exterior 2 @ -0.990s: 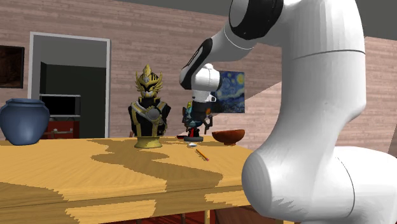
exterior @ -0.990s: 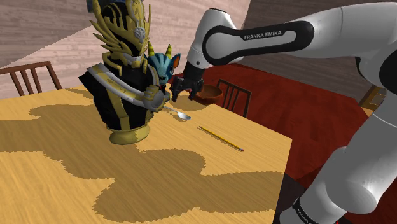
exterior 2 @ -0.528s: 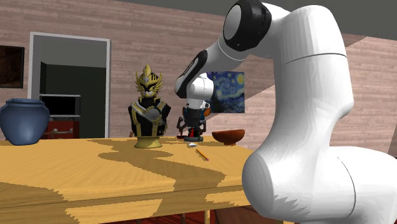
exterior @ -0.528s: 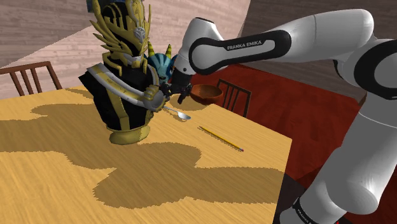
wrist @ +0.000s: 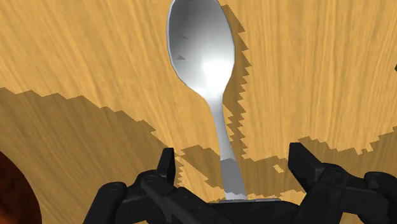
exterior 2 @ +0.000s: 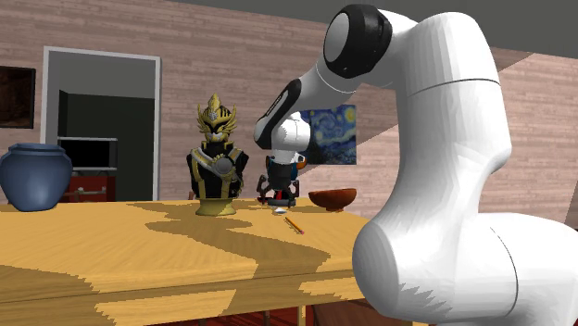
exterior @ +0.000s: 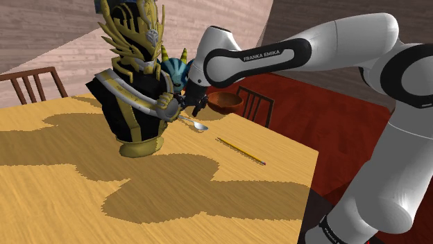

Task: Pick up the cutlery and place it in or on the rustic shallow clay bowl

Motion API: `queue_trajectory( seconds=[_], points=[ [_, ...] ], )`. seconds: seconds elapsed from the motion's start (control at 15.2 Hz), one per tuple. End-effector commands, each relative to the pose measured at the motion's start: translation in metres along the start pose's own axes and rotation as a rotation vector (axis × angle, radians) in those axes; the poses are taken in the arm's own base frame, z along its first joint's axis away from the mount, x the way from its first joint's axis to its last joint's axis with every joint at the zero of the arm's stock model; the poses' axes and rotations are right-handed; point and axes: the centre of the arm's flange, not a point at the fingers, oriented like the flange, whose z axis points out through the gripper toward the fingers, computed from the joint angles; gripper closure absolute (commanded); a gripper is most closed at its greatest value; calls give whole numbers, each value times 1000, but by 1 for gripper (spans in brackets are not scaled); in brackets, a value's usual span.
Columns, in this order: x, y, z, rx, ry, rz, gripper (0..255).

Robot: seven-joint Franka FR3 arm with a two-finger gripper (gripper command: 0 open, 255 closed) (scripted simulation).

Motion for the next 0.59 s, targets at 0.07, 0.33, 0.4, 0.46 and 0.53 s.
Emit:
queue_trajectory(
  seconds=[0.07, 0.33, 0.4, 0.46, 0.53],
  points=[
    [0, 0, 0, 0, 0, 0, 0],
    [0, 0, 0, 0, 0, 0, 255],
    [0, 0, 0, 0, 0, 0, 255],
    [0, 0, 0, 0, 0, 0, 255],
    [0, 0, 0, 0, 0, 0, 255]
  ],
)
